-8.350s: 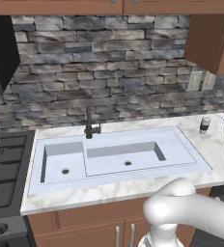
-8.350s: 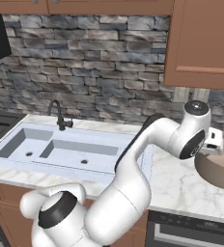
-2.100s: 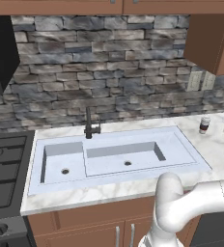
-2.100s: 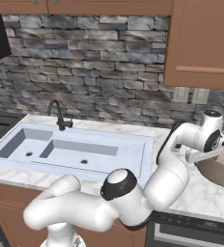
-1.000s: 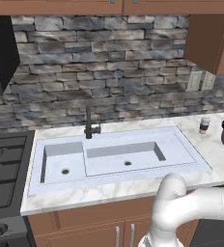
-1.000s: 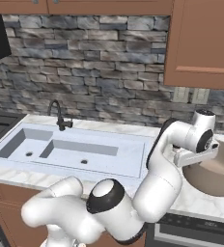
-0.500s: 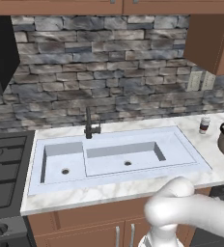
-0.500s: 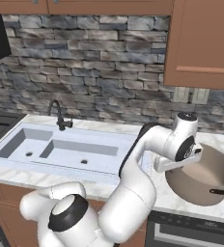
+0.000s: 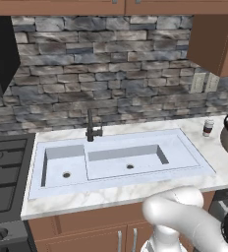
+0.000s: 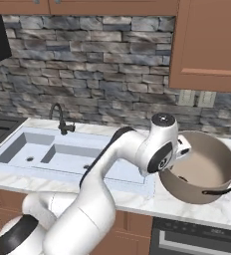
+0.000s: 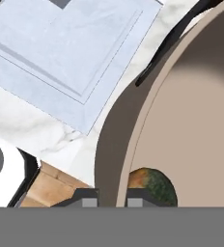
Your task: Turn on the sink faucet. Then move the squash from the counter to the sink. Turn off the sink. Move the vegetable from the sink to the pot next to the stove. Finally move the pot to the front left burner.
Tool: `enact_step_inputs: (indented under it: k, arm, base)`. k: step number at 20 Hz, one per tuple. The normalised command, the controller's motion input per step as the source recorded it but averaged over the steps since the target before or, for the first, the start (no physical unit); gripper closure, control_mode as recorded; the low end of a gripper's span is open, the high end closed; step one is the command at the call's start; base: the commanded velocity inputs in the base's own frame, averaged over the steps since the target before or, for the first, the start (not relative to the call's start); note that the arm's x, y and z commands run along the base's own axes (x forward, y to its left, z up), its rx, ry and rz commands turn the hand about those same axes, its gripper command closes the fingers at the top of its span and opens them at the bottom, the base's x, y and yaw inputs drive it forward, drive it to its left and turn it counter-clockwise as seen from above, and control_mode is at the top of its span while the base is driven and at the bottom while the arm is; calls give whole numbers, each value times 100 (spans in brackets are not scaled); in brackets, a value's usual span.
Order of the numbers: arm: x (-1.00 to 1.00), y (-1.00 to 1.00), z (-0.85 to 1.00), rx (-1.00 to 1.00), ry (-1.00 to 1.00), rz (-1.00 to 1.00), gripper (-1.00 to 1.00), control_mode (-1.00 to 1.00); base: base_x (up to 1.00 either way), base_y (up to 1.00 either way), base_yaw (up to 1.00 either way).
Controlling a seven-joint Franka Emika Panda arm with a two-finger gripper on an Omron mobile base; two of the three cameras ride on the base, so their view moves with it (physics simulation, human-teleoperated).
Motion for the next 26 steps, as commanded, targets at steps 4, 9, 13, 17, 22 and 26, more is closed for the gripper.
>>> enact_step_inputs:
  k: [4,9,13,17,22,26]
  arm:
    - [-26,47,41,-9,-5,0,100,-100]
    - [-10,29,54,-8,0,0,100,-100]
    - [-8,15,36,-6,1,0,100,-100]
    - [0,3,0,-1,2,0,100,-100]
    - [-1,0,0,0,-1,0,100,-100]
    - [-32,0,0,0,-10,0,100,-100]
  base:
    - [0,0,0]
    - [0,0,0]
    - [0,0,0]
    - [0,0,0]
    - [0,0,0]
    - [0,0,0]
